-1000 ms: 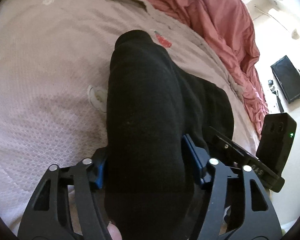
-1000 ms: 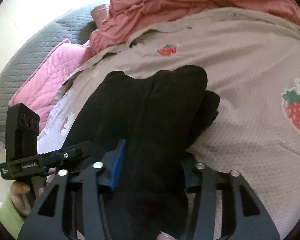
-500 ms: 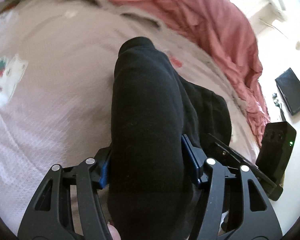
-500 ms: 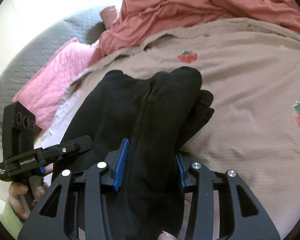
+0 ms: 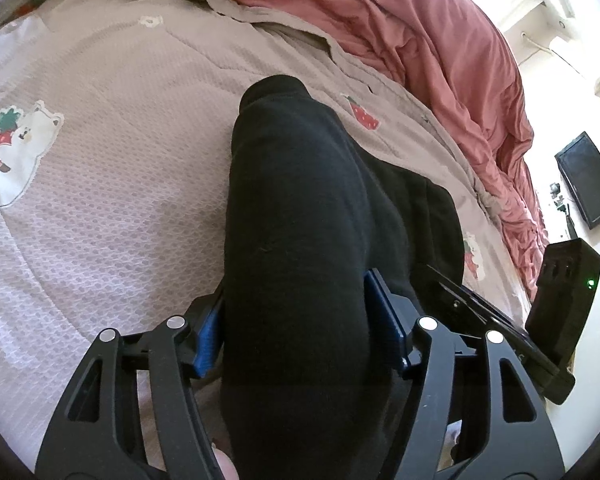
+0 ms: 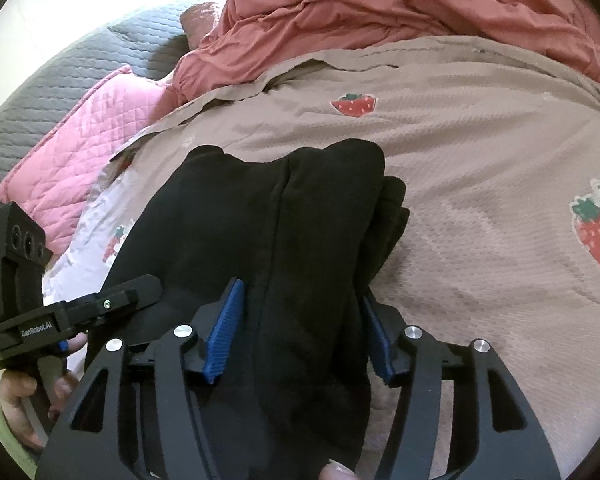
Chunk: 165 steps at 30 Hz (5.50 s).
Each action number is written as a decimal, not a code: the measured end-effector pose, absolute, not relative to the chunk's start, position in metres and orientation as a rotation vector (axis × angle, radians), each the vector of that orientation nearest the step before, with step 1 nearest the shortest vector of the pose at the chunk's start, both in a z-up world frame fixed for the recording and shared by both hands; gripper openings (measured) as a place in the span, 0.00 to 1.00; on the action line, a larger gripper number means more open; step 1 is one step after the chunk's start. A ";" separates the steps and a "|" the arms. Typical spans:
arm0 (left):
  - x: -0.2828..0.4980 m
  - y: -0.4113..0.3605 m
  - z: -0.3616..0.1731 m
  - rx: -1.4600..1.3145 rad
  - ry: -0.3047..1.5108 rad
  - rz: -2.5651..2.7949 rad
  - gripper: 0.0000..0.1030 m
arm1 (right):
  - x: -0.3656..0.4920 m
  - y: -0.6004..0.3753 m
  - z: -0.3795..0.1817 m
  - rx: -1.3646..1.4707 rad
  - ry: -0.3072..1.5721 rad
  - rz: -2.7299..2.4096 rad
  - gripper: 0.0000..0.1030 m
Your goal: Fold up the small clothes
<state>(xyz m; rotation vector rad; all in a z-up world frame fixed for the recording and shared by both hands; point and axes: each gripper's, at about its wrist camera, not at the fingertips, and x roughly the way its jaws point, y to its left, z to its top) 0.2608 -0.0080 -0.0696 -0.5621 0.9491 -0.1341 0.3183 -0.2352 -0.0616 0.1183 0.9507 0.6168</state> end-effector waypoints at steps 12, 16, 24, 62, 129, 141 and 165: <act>0.241 -0.001 -0.050 -0.543 0.911 -0.115 0.55 | 0.300 -0.249 -0.035 0.096 0.863 0.558 0.82; 0.231 0.001 -0.035 -0.521 0.876 -0.101 0.68 | 0.295 -0.253 -0.027 0.104 0.839 0.550 0.90; 0.203 -0.002 -0.004 -0.458 0.806 -0.066 0.91 | 0.271 -0.265 -0.005 0.097 0.769 0.533 0.91; 0.091 -0.041 -0.022 -0.282 0.818 0.065 0.91 | 0.154 -0.288 -0.023 -0.001 0.773 0.445 0.96; 0.086 -0.038 -0.024 -0.267 0.840 0.114 0.91 | 0.153 -0.288 -0.024 -0.016 0.784 0.434 0.96; 0.084 -0.037 -0.025 -0.277 0.846 0.108 0.91 | 0.152 -0.287 -0.027 -0.013 0.798 0.421 0.96; 0.098 0.088 -0.034 -0.347 0.869 0.330 0.91 | 0.148 -0.478 -0.038 0.214 0.781 -0.337 0.95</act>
